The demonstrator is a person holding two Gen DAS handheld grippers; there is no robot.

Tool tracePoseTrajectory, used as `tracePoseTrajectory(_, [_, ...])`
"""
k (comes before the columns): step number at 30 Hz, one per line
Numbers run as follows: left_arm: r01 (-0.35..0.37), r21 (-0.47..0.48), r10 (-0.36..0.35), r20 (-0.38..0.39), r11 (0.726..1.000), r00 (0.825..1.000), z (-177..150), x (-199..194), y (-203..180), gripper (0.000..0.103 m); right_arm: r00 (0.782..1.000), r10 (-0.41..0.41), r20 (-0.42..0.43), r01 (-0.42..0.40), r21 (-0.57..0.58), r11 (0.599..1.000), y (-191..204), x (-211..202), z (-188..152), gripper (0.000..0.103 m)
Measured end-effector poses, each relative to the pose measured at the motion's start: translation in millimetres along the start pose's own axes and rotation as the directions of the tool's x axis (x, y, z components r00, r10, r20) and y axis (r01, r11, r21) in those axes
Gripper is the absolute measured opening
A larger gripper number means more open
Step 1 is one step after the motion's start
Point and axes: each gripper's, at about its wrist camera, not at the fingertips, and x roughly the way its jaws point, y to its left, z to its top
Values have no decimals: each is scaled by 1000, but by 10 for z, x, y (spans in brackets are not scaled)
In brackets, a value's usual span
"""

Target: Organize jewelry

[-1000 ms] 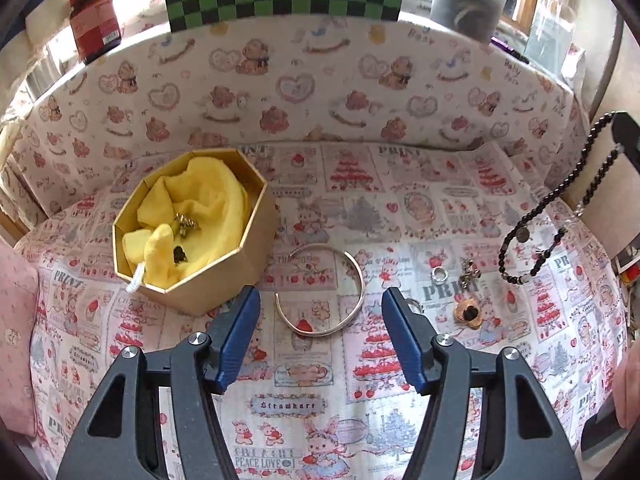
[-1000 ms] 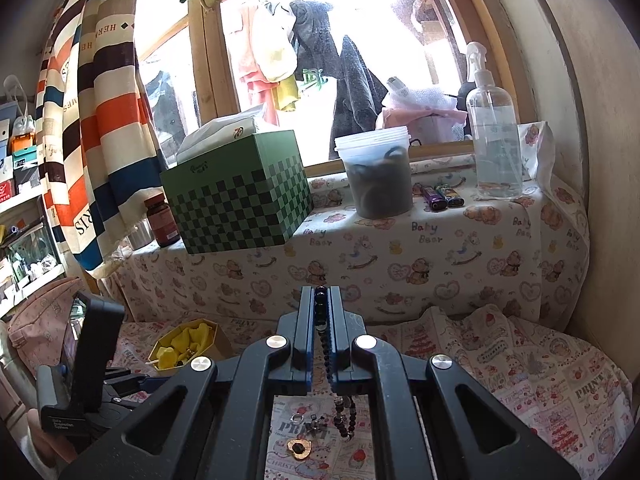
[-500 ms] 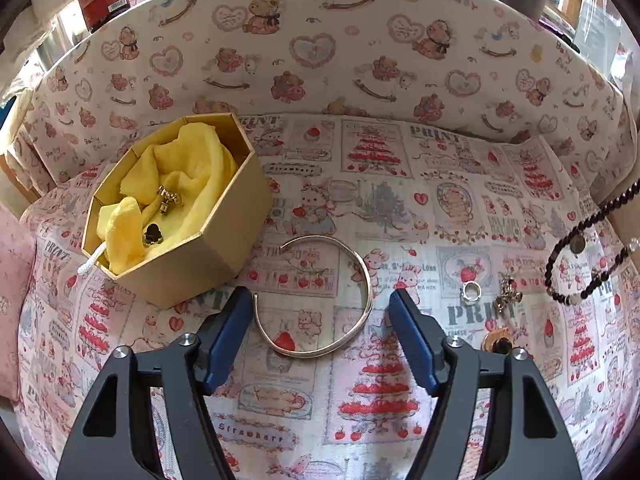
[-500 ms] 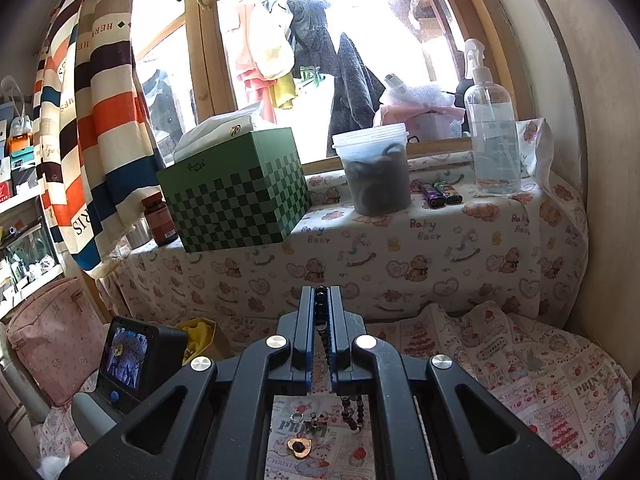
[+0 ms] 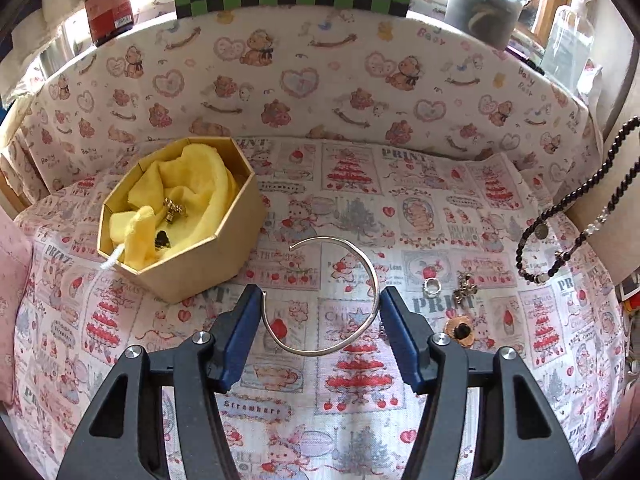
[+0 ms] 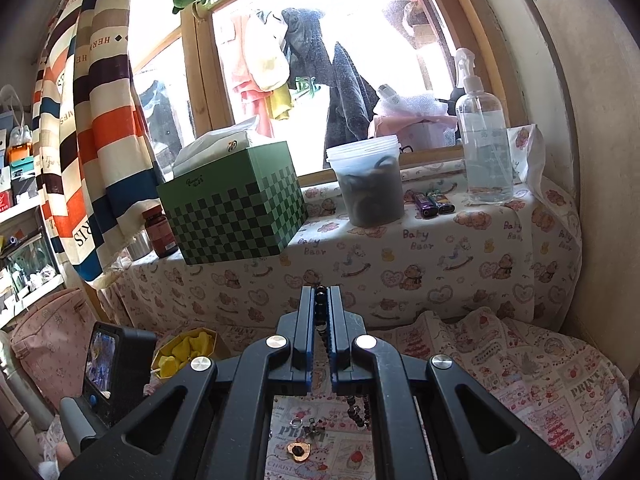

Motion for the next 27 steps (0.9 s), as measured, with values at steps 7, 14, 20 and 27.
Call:
tracePoseTrajectory(7, [116, -67, -89, 319, 991, 943, 80, -782, 353, 59, 1000, 4, 9, -4, 1, 1000, 5, -20, 3, 6])
tracePoseTrajectory(14, [184, -61, -146, 388, 981, 910, 271, -816, 871, 59, 999, 25, 23, -25, -15, 1000, 88, -38, -10, 6])
tracePoseTrajectory(20, [274, -165, -211, 319, 948, 924, 406, -447, 1238, 59, 998, 55, -12, -55, -7, 998, 250, 46, 7, 6])
tracePoseTrajectory(27, [272, -180, -221, 259, 945, 940, 423, -256, 1300, 59, 997, 79, 20, -78, -51, 996, 595, 66, 220, 6])
